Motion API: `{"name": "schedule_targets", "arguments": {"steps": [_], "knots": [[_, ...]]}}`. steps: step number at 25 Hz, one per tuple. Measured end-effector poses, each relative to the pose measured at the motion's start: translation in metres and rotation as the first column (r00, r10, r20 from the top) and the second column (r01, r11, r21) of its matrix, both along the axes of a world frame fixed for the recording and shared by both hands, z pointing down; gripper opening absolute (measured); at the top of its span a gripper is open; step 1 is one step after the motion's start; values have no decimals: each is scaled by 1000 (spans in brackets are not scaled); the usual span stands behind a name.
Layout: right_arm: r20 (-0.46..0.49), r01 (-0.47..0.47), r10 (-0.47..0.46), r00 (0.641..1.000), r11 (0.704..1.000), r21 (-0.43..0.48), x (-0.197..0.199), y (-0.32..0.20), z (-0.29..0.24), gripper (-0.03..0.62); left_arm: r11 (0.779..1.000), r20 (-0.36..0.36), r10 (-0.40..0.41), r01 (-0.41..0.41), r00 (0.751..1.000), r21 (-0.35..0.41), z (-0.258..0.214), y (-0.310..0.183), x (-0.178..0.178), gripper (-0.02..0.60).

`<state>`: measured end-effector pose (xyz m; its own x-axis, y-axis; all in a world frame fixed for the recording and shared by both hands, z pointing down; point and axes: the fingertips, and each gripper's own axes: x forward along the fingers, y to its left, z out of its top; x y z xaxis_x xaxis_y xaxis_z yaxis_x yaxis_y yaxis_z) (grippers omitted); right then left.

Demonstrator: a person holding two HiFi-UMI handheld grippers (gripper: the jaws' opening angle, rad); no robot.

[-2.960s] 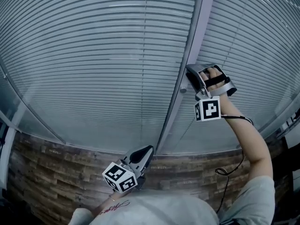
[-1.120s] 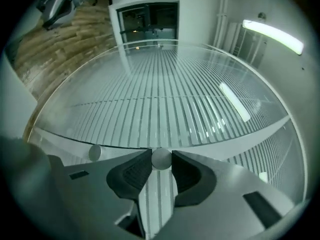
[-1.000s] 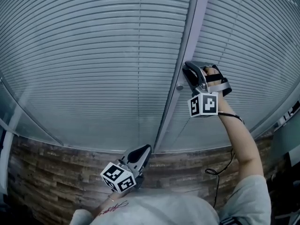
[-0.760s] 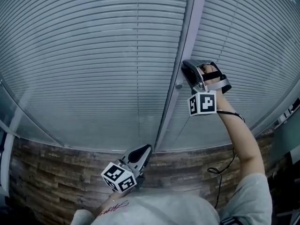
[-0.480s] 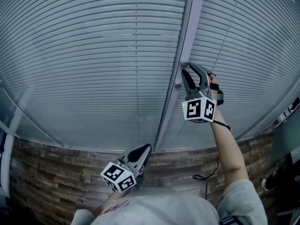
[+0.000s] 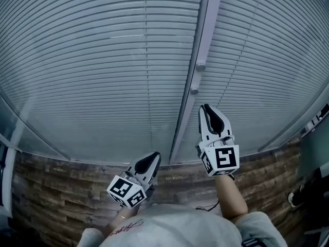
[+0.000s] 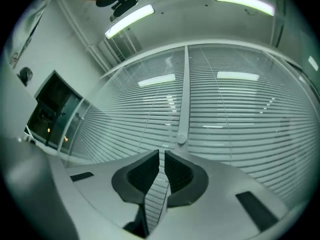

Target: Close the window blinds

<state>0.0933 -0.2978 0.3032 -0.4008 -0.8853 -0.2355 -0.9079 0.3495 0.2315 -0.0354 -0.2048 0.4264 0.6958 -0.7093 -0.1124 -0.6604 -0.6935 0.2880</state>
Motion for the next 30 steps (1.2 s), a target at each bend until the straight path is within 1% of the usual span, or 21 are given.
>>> {"name": "schedule_targets", "arguments": {"steps": [2,5,7,10,12,15,18,23,27,30], "knots": [[8,14,-14,1000,1000,-22,-5,12,15,40,1000,13,-14,13,1000,16,-3,-2,-3,18],[-20,33,-34,999,998,-61,-13,24,40,28,999,34,-36,35,999,35,-7,-5,-7,18],[-15,67,-69,997,993,-102,-20,32,55,21,998,42,-45,43,998,49,-8,-6,-8,18],[-2,75,-77,997,986,-145,-24,42,73,18,997,55,-51,48,997,59,-7,-5,-8,18],[-6,74,-76,997,984,-159,-27,46,81,18,997,62,-57,54,996,58,-6,-5,-8,18],[-1,97,-99,995,980,-176,-32,52,88,18,996,65,-56,51,996,67,-2,-6,-8,18],[16,113,-112,994,976,-185,-35,58,92,18,997,76,-64,60,995,52,-2,-3,-7,18],[2,119,-121,993,971,-208,-36,59,99,18,996,83,-63,58,995,64,-1,-2,-5,18],[-12,121,-126,992,970,-212,-40,63,103,18,997,87,-70,66,994,49,-2,0,-5,18],[-8,132,-138,990,967,-218,-43,66,105,18,995,85,-74,68,994,67,-2,1,-6,18]]}}
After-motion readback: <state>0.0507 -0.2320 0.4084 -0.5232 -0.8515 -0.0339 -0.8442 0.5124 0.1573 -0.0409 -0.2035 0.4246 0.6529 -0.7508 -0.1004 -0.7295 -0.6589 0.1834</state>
